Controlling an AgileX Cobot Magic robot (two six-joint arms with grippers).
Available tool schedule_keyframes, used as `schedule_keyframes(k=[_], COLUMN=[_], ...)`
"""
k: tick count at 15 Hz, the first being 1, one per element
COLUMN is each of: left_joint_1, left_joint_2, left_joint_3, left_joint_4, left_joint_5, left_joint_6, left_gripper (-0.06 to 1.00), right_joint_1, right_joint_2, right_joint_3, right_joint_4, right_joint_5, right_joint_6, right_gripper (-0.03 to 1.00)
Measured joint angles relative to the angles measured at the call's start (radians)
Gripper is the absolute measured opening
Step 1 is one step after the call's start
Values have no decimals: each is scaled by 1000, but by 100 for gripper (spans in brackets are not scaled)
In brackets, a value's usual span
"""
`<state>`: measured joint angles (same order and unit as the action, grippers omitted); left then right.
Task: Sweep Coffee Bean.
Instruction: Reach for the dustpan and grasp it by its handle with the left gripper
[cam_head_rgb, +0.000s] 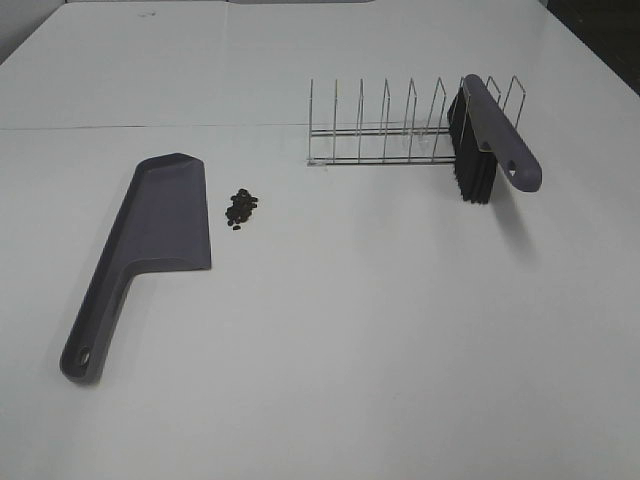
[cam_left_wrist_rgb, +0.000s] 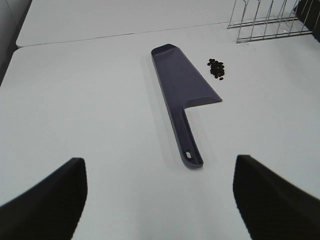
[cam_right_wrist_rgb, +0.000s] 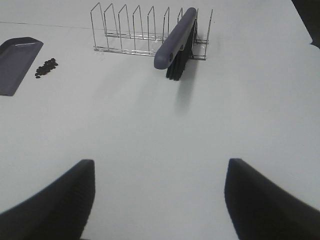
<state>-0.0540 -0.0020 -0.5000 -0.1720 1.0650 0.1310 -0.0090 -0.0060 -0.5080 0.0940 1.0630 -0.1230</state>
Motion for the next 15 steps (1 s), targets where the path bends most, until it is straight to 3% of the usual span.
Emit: schedule_keyframes(k=[7, 11, 15], left_joint_1=[0, 0, 0], left_joint_2=[93, 537, 874], left_joint_3=[-16, -41, -143], left_joint_4=[-9, -43, -77], left_joint_5=[-58, -265, -371], left_joint_6=[-69, -83, -83], left_gripper=[73, 73, 73], right_joint_1=[0, 0, 0], right_joint_2=[0, 0, 0], right_joint_3=[0, 0, 0], right_joint_4=[0, 0, 0], right_joint_5=[0, 0, 0], right_joint_6=[0, 0, 0], right_gripper=[61, 61, 61])
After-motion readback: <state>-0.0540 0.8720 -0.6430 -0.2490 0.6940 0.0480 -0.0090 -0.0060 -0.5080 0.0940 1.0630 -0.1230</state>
